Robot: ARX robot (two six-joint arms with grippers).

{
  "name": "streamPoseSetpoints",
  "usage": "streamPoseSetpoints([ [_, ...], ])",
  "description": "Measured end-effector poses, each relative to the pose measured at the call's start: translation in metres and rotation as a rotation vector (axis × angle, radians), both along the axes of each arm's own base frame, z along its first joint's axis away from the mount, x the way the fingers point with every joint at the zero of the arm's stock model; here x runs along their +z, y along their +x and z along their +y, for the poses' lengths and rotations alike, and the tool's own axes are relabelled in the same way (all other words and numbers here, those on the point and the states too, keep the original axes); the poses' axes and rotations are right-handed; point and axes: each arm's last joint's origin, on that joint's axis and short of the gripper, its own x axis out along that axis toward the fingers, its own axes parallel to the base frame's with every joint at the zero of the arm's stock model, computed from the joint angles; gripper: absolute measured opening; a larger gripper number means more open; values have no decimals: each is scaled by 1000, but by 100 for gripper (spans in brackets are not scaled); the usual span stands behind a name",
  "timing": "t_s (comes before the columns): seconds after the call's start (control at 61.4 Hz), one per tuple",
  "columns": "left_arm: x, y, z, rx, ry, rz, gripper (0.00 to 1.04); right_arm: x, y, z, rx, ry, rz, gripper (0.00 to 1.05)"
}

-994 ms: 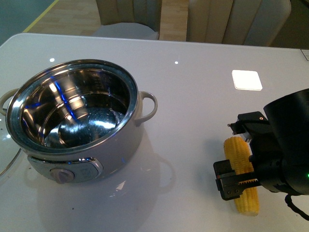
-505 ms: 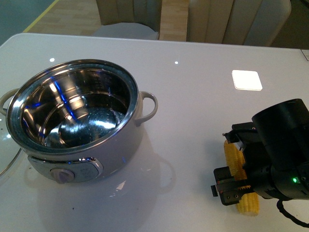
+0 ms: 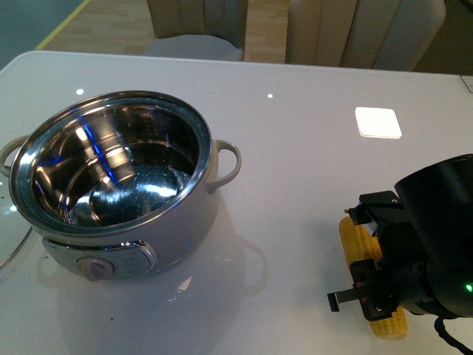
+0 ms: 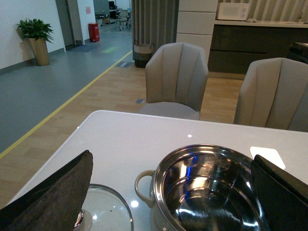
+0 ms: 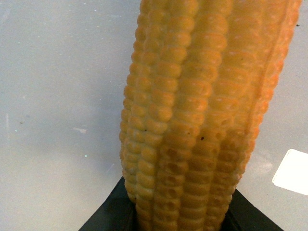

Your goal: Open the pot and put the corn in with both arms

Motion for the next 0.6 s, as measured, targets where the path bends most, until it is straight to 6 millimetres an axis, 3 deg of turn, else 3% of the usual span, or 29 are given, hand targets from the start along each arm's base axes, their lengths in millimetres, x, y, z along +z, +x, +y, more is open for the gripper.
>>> streamPoseSetpoints([
  [0.244, 0, 0, 0, 0, 0, 0, 98, 38, -9, -6, 11, 69, -75, 23],
  [0.603, 0, 0, 0, 0, 0, 0, 98, 128, -12, -4, 35, 270, -228, 28],
])
